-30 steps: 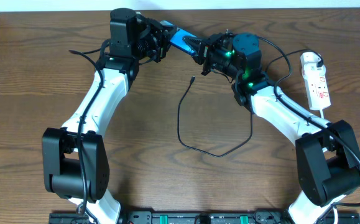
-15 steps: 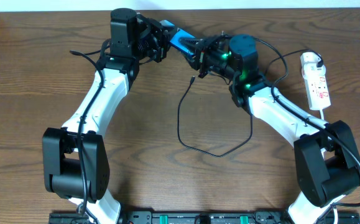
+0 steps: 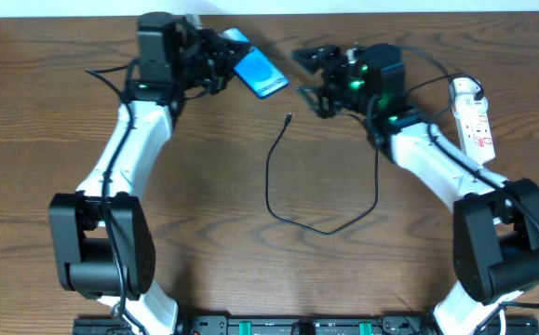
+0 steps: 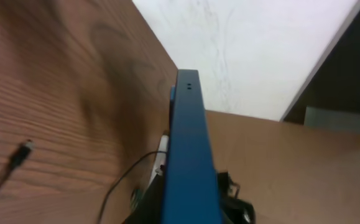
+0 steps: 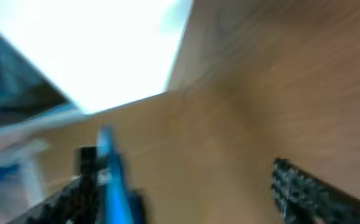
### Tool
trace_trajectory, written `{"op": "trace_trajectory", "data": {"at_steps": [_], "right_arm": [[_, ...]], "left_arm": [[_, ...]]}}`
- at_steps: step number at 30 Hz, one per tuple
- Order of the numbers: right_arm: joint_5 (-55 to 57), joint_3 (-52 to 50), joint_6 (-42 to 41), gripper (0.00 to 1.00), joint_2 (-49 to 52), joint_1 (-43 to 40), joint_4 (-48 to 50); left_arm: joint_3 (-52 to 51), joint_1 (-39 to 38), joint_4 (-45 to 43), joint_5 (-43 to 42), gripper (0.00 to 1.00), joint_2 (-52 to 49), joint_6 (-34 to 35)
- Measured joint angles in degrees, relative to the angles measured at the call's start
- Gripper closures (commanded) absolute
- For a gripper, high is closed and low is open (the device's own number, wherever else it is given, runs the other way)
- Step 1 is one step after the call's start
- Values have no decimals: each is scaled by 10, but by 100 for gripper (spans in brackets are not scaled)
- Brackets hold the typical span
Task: Plug charger to phone and switch on socket
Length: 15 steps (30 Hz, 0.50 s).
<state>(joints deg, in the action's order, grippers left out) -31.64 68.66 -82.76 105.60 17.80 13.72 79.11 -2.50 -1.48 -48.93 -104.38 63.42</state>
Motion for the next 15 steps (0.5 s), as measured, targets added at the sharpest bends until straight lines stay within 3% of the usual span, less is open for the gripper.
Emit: {"op": "trace_trajectory", "data": {"at_steps": [4,7,9,15], "right_arm": [[2,1,182,1,0,-20,-96],[0,2,315,8,0,-20,-148],[-2,2,381,14,0,-19,-177],[-7,4,492,12,0,-13,-265]], "left_arm": [[0,43,-1,-83,93,0,-55],[0,66,0,-142,92,0,-84],[0,81,-1,-183,93,0,-98],[0,118,0,-257,93,0,-112]]}}
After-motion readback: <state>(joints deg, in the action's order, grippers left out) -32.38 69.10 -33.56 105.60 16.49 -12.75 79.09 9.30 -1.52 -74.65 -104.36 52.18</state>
